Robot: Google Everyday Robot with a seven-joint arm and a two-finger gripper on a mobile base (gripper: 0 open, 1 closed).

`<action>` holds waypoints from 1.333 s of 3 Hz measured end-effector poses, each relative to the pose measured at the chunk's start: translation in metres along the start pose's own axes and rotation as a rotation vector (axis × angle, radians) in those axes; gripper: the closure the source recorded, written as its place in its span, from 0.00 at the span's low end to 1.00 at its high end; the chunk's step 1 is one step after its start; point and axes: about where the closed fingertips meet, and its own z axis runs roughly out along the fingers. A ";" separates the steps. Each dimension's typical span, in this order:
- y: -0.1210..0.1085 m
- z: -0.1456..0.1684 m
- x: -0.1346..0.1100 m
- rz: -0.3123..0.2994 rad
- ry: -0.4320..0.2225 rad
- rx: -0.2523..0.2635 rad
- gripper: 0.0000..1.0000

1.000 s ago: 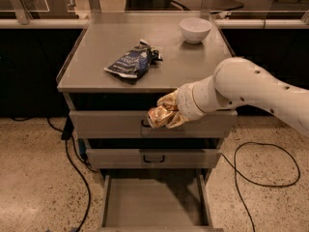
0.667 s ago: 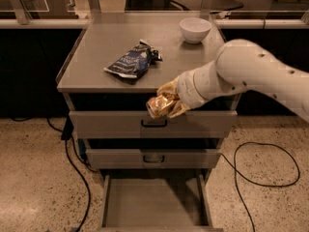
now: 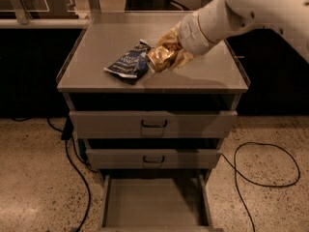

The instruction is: Pick orange can from bottom drawer and place on counter

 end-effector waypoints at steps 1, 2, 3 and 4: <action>-0.050 -0.008 0.032 -0.031 0.042 0.047 1.00; -0.071 0.007 0.070 -0.037 0.080 0.059 1.00; -0.063 0.027 0.098 0.006 0.091 0.043 1.00; -0.037 0.027 0.108 0.069 0.085 0.044 1.00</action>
Offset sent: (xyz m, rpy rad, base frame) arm 0.1565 -0.0277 0.0364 -0.0380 -0.1275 -0.0792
